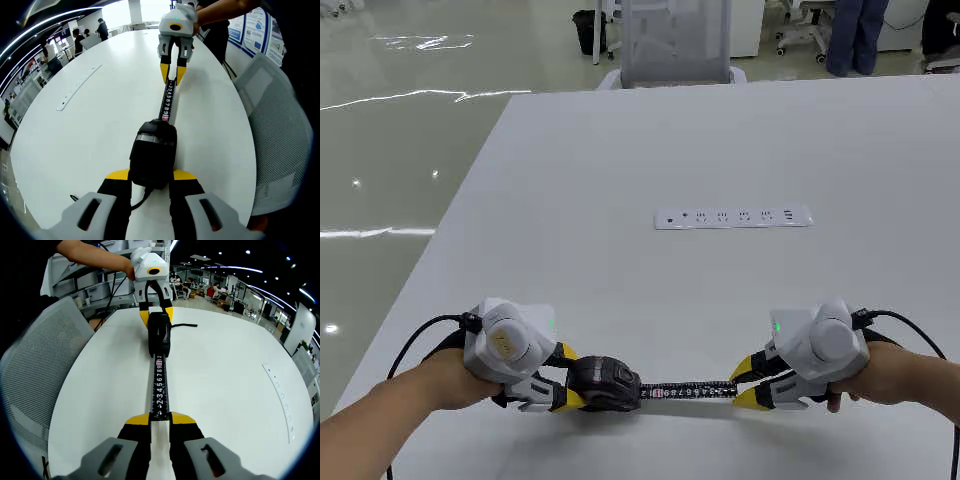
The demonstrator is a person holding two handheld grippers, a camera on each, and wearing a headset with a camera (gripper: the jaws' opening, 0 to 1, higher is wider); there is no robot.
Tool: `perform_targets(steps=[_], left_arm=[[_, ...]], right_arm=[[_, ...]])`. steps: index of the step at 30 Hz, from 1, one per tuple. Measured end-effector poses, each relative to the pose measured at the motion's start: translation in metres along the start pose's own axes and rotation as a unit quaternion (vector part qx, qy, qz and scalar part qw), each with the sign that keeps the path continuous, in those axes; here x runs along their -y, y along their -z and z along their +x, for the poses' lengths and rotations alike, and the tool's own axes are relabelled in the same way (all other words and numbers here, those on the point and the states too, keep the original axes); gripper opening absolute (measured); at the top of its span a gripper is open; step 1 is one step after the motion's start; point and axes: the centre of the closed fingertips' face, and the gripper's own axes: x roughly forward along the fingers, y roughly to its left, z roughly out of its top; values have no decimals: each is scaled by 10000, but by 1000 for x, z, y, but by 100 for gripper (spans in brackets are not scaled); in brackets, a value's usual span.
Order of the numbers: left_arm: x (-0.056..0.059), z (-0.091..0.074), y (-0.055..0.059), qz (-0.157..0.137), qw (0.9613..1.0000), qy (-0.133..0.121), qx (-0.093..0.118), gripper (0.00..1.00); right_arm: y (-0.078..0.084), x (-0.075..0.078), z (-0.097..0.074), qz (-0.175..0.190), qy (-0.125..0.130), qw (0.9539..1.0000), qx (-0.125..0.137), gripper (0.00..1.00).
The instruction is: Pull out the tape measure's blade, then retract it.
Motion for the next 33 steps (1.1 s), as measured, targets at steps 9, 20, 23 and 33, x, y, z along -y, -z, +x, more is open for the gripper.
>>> perform_targets(steps=[9, 20, 23, 33], left_arm=[[0, 0, 0, 0, 10000, 1, -10, 24], [0, 1, -1, 6, 10000, 7, -22, 24], [1, 2, -2, 6, 10000, 8, -20, 24], [1, 3, -2, 27, 10000, 8, -36, 24]], right_arm=[[4, 0, -3, 2, -6, 10000, -15, 11], [8, 0, -8, -11, -10, 10000, -39, 11], [9, 0, -9, -14, -9, 10000, -43, 11], [12, 0, -12, -18, -9, 10000, -56, 11]])
